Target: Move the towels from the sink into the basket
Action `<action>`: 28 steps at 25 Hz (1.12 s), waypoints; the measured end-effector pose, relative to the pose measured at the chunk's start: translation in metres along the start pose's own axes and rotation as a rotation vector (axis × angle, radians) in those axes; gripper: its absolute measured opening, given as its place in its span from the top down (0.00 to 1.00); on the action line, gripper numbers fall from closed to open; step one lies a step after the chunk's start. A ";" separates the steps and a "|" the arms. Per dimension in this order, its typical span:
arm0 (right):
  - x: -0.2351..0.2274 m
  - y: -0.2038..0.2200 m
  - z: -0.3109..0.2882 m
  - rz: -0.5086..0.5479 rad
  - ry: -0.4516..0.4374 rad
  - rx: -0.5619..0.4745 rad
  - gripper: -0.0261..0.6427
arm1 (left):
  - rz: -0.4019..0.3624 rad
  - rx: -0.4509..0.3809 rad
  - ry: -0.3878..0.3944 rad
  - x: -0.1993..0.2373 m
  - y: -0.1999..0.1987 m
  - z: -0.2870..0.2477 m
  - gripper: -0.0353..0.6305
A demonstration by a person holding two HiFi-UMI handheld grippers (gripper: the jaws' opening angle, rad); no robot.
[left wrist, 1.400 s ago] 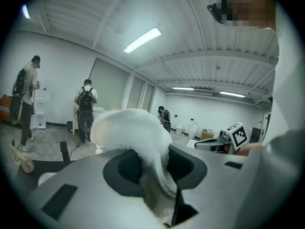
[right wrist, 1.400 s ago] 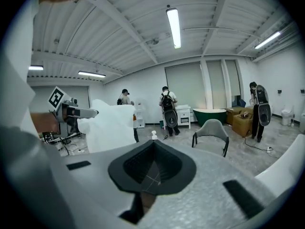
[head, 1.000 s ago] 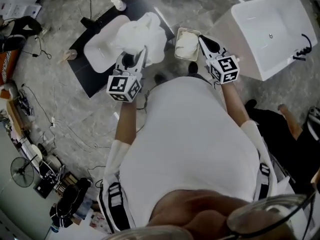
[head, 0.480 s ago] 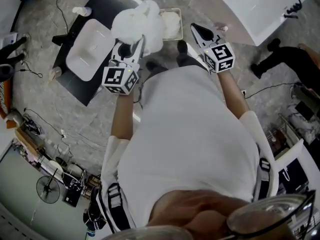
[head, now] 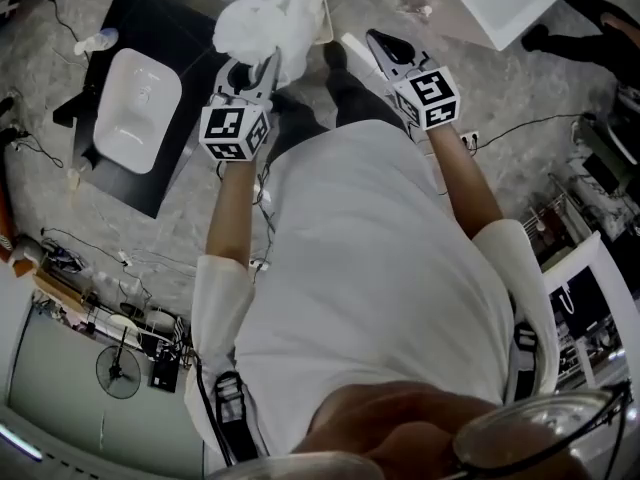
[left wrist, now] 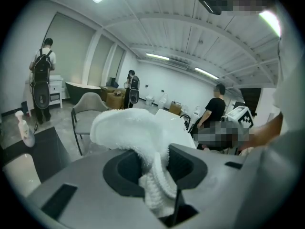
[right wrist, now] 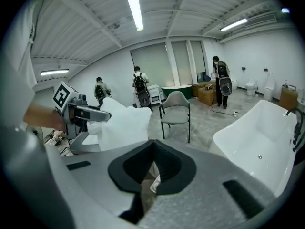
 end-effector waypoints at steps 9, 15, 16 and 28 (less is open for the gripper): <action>-0.044 0.070 -0.068 -0.045 -0.053 0.136 0.97 | 0.064 0.201 -0.065 0.068 0.146 -0.136 0.77; -0.064 0.140 -0.134 -0.071 -0.122 0.213 0.97 | 0.120 0.329 -0.107 0.135 0.272 -0.232 0.77; -0.066 0.155 -0.150 -0.074 -0.127 0.226 0.97 | 0.130 0.350 -0.118 0.152 0.297 -0.248 0.77; -0.104 0.325 -0.262 -0.143 -0.139 0.355 0.97 | 0.303 0.491 -0.182 0.251 0.523 -0.371 0.48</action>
Point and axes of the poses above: the fingertips, and each gripper's own axes: z backward along the fingers, x to its left, y out of its underside, the point moved 5 cm from there along z, backward along the fingers, and after that the axes turned 6 degrees about -x, right-handed, at the moved point
